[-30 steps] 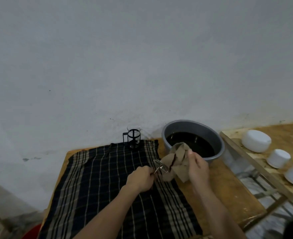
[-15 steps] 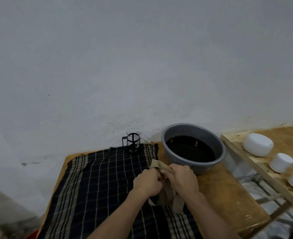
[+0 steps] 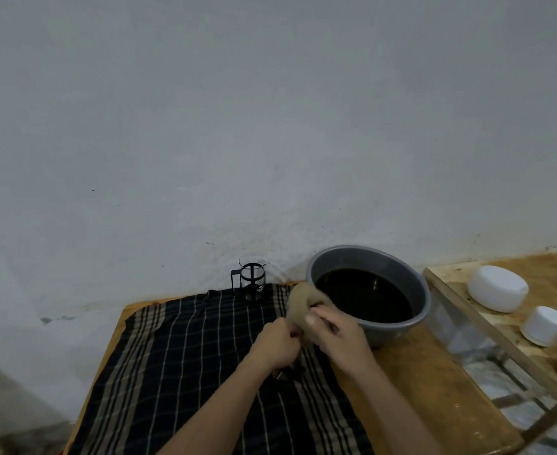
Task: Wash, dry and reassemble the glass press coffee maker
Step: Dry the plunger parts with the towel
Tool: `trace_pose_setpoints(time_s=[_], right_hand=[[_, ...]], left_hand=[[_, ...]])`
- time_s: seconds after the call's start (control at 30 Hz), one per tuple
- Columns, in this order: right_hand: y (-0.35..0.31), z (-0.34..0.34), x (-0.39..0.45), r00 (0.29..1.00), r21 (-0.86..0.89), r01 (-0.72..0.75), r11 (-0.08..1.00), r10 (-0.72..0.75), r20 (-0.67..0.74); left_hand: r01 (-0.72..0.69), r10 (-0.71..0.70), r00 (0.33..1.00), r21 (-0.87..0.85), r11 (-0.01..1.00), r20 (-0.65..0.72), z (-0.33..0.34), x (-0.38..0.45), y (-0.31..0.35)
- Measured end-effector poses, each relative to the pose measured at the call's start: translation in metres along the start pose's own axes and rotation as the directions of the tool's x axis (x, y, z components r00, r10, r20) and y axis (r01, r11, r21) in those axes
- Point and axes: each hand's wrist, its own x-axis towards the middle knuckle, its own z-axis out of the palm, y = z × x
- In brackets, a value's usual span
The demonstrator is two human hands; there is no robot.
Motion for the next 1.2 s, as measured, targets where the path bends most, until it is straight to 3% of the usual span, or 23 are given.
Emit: trace_pose_setpoints(time_s=[0.07, 0.2, 0.33, 0.4, 0.47, 0.57, 0.67, 0.73, 0.83, 0.9, 0.97, 1.07, 1.2], right_hand=[[0.003, 0.008, 0.005, 0.99, -0.196, 0.117, 0.973, -0.13, -0.05], [-0.001, 0.001, 0.013, 0.994, -0.335, 0.041, 0.941, -0.074, -0.085], [-0.004, -0.004, 0.026, 0.99, -0.404, 0.073, 0.912, -0.016, 0.142], [-0.004, -0.009, 0.03, 0.968, -0.255, 0.036, 0.966, 0.03, 0.249], [-0.001, -0.012, 0.029, 0.968, -0.006, -0.054, 0.999, 0.054, 0.244], [0.004, -0.005, 0.025, 0.991, 0.227, -0.104, 0.968, 0.081, 0.109], [0.004, 0.0, 0.026, 0.969, 0.493, -0.175, 0.852, 0.237, -0.065], [0.0, -0.007, 0.027, 0.955, 0.544, -0.148, 0.826, 0.263, -0.138], [-0.01, -0.015, 0.023, 0.991, 0.42, -0.037, 0.907, 0.086, -0.099], [-0.015, -0.009, 0.019, 0.999, 0.175, 0.046, 0.983, -0.047, 0.005], [-0.011, 0.001, 0.019, 0.993, -0.071, 0.117, 0.991, -0.119, -0.021], [-0.006, 0.003, 0.022, 0.988, -0.206, 0.074, 0.976, -0.101, -0.12], [-0.006, -0.002, 0.027, 0.992, -0.395, 0.095, 0.914, -0.121, -0.041]], left_hand=[[-0.008, 0.008, 1.0, -0.031, 0.999, 0.007, 0.005, -0.001, 0.005], [0.035, -0.034, 0.999, -0.053, 0.998, 0.021, 0.009, -0.002, 0.006], [0.035, -0.035, 0.998, -0.005, 0.999, 0.056, 0.004, -0.002, 0.006], [0.036, -0.033, 0.997, -0.043, 0.998, 0.073, 0.0, -0.003, 0.002], [0.057, -0.041, 0.993, -0.144, 0.988, 0.108, -0.005, -0.004, 0.0], [0.072, -0.049, 0.993, -0.228, 0.971, 0.104, -0.013, -0.003, 0.005], [0.053, -0.022, 0.993, -0.271, 0.961, 0.115, -0.019, -0.004, 0.009], [0.099, -0.051, 0.989, -0.361, 0.927, 0.139, -0.024, -0.006, 0.01], [0.177, -0.125, 0.982, -0.467, 0.866, 0.139, -0.03, -0.005, 0.012], [0.178, -0.134, 0.983, -0.47, 0.864, 0.125, -0.029, -0.003, 0.016], [0.171, -0.136, 0.985, -0.451, 0.876, 0.11, -0.025, -0.002, 0.021], [0.18, -0.14, 0.983, -0.431, 0.885, 0.123, -0.019, -0.004, 0.022], [0.229, -0.17, 0.97, -0.434, 0.871, 0.171, -0.019, -0.006, 0.017]])
